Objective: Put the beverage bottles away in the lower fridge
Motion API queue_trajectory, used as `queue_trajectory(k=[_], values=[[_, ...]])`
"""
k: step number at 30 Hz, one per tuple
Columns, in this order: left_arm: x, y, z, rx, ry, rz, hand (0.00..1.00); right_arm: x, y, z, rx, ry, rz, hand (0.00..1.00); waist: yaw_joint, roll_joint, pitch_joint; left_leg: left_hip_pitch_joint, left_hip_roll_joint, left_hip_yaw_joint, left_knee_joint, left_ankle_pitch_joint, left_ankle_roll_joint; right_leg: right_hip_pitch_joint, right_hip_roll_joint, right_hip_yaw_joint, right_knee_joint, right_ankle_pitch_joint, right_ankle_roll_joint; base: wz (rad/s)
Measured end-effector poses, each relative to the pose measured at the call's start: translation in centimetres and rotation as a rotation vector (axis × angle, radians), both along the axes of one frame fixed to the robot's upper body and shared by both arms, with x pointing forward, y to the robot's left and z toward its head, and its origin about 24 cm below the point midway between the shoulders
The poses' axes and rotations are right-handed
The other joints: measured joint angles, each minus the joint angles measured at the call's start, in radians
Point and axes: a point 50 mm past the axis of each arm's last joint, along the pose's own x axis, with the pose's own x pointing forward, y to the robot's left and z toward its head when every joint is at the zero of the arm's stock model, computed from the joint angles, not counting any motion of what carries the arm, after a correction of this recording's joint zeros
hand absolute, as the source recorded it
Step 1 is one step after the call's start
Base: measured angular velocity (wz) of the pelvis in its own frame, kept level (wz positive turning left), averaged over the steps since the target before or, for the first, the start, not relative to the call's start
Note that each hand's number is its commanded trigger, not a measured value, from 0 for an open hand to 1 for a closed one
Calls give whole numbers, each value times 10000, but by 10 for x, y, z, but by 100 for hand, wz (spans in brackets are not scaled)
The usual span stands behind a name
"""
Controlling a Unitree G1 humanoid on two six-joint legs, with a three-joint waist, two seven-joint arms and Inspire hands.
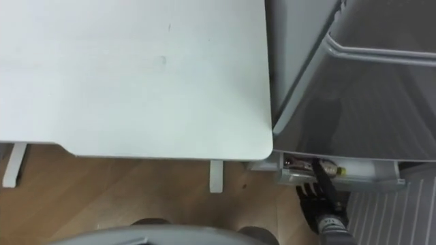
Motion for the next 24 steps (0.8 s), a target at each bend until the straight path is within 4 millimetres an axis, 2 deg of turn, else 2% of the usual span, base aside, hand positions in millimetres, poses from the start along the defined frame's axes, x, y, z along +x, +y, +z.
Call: queue_trajectory(k=[2,5,6,7,8,12,14,20,24], values=[[-4,-1,0,33,114,68,0,-3,2,-1,12,141,90,0,-239,-8,-7,42,-12,-89,0,-3,-5,170,5,-79,-109,1,-1,9],[-8,-1,0,83,213,165,0,-10,2,-3,-91,571,378,0,-416,-29,0,165,-10,-160,-9,-4,-9,351,16,-145,-146,5,-9,8],[-9,-2,0,67,232,222,0,-12,2,-4,-131,677,534,0,-424,13,12,207,-4,-156,-24,-10,-18,396,21,-143,-147,5,-9,3],[-13,-4,-1,41,268,419,0,-13,2,-4,-203,916,918,0,-475,-78,52,280,-2,-155,-33,-14,-24,457,25,-139,-158,5,-8,0],[-15,-5,-1,25,312,527,0,-17,4,-6,-234,1215,1261,0,-500,-53,48,336,3,-144,-52,-14,-26,484,31,-130,-158,5,-9,-3],[-21,-4,-1,37,492,550,0,-26,5,-8,-483,2160,2137,0,-509,-111,-8,467,0,-154,-64,-12,-29,577,36,-143,-207,3,-8,0],[-29,-1,0,162,649,688,0,-34,4,-9,-917,2889,3310,0,-535,-191,-50,524,-13,-191,-68,-18,-36,705,45,-149,-321,-2,-6,4],[-36,2,1,242,1221,377,0,-43,0,-10,-2190,4920,5872,0,-516,-359,-23,549,-8,-148,18,-23,-42,653,50,-36,-302,-12,-6,-1],[-35,3,1,222,1350,277,0,-39,-12,-6,-3252,5738,6266,0,-558,-376,-18,540,14,28,-2,-63,-42,607,65,91,-279,-13,-5,-11]])
